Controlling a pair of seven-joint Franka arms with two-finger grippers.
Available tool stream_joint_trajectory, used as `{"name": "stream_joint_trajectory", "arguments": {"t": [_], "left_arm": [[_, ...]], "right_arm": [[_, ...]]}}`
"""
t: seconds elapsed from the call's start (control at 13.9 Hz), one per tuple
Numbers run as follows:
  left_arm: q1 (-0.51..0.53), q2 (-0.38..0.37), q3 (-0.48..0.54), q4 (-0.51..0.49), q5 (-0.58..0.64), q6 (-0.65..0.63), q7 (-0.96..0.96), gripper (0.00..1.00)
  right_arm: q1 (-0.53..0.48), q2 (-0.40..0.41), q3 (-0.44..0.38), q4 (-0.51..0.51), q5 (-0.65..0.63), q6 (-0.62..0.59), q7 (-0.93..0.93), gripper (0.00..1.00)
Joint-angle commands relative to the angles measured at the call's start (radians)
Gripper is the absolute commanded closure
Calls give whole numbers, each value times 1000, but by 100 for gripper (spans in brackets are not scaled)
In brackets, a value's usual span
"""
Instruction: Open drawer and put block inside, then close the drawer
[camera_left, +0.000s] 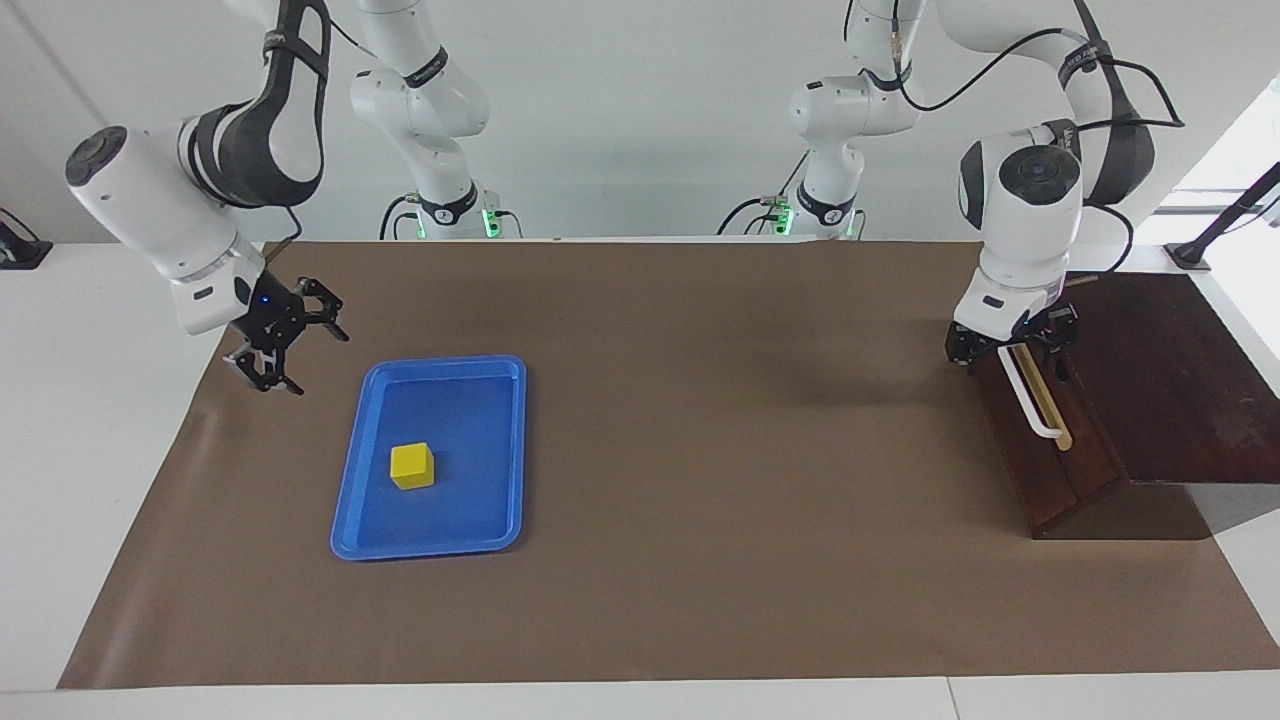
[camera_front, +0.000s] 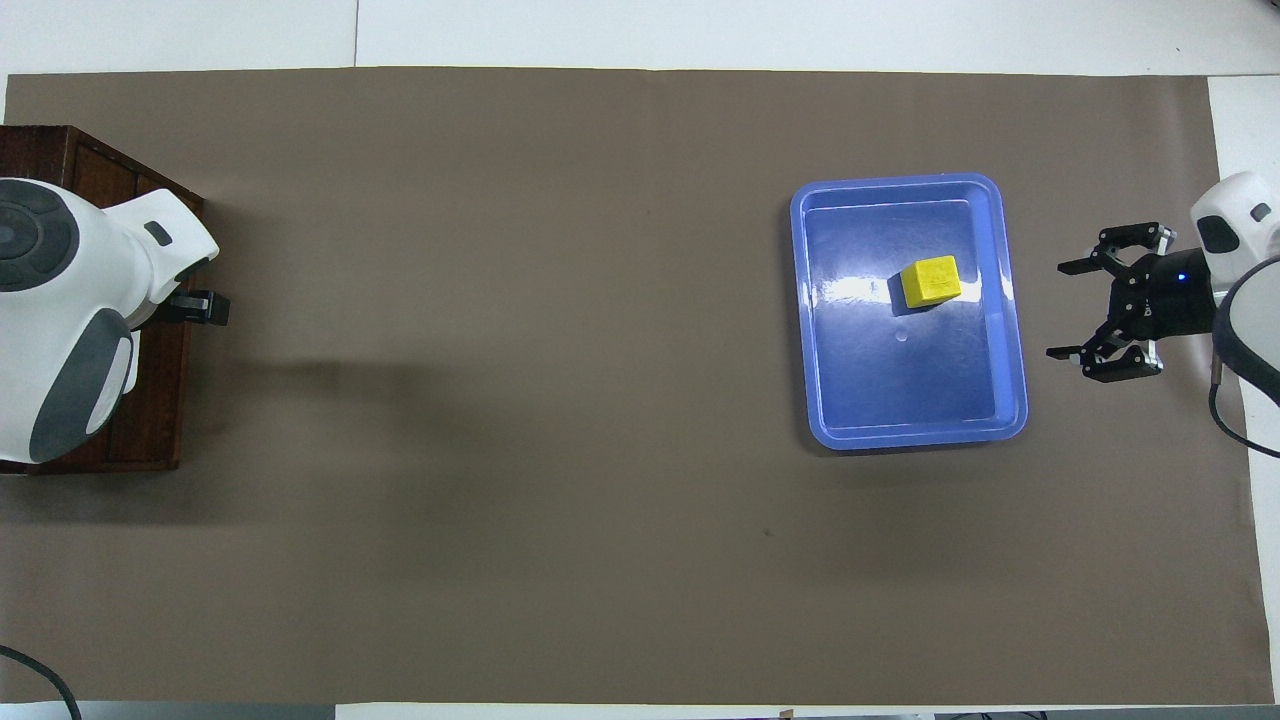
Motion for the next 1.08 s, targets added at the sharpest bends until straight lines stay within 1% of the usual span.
{"name": "stream_joint_trajectory", "arguments": {"t": [0.0,0.07,0.22,0.29,0.43,0.57,0.65,0.79,0.93,1.0], "left_arm": [[-5,-4,6,-37,29,67,-27,0],[-2,-3,6,-47,31,88,-27,0],[2,13,7,-60,34,134,-26,0],[6,16,7,-60,34,142,-26,0],[27,19,7,-60,66,161,-20,0],[30,22,6,-62,75,171,-18,0],[32,31,6,-76,75,197,-20,0],[32,37,6,-103,74,228,-26,0],[24,63,6,-97,74,233,-41,0],[15,69,3,-88,71,233,-44,0]], "right_arm": [[-9,29,10,24,83,-27,-139,0],[-10,78,8,59,124,-47,-224,0],[-29,208,8,166,196,-131,-347,0],[-30,239,8,192,206,-147,-375,0],[-30,272,10,217,212,-164,-418,0],[-32,331,11,279,244,-178,-478,0],[-21,338,15,297,246,-178,-480,0],[-15,345,16,300,250,-172,-480,0],[-15,364,16,300,270,-163,-487,0],[-17,387,16,297,298,-166,-490,0]]}}
